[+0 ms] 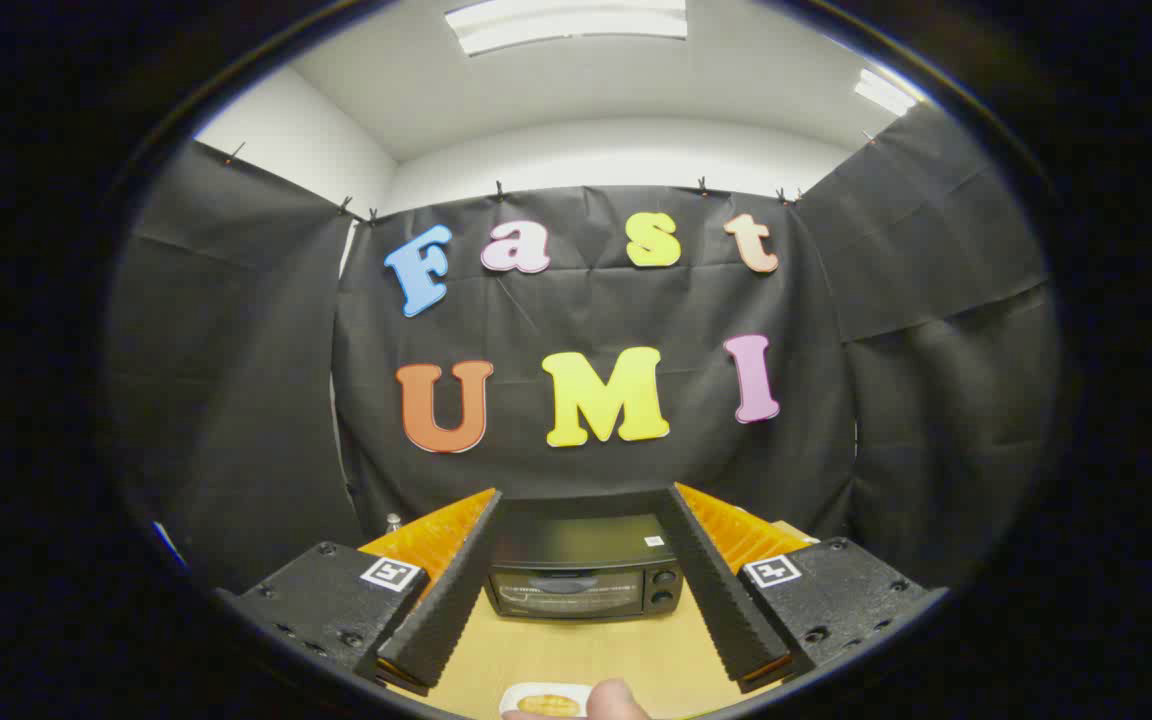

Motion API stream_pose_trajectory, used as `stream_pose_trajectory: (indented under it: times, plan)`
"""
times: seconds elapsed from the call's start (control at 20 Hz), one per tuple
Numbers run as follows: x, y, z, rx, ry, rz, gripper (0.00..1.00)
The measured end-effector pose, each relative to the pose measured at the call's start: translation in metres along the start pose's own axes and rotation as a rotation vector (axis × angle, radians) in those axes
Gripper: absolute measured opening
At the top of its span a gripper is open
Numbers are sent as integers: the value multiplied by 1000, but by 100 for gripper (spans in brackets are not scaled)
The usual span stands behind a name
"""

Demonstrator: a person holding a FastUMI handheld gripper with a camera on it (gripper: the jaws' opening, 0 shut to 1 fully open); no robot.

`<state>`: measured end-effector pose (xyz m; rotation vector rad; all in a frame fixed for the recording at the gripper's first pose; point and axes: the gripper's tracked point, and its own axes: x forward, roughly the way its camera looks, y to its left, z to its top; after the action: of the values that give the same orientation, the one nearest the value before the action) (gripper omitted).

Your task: Open the toaster oven, put the food inside, and close the toaster oven door.

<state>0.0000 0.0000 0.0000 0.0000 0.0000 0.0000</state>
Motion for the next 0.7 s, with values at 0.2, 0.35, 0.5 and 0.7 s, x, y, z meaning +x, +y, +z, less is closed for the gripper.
stream_pose_trajectory:
  times: [0.2, 0.35, 0.5, 0.7]
  plan:
    - [0, 7, -4, 19, 14, 26, 100]
    - [-2, 7, -3, 11, 12, 22, 100]
    - [-2, 8, -4, 9, 9, 21, 100]
    - [-2, 5, -9, -3, 16, 11, 100]
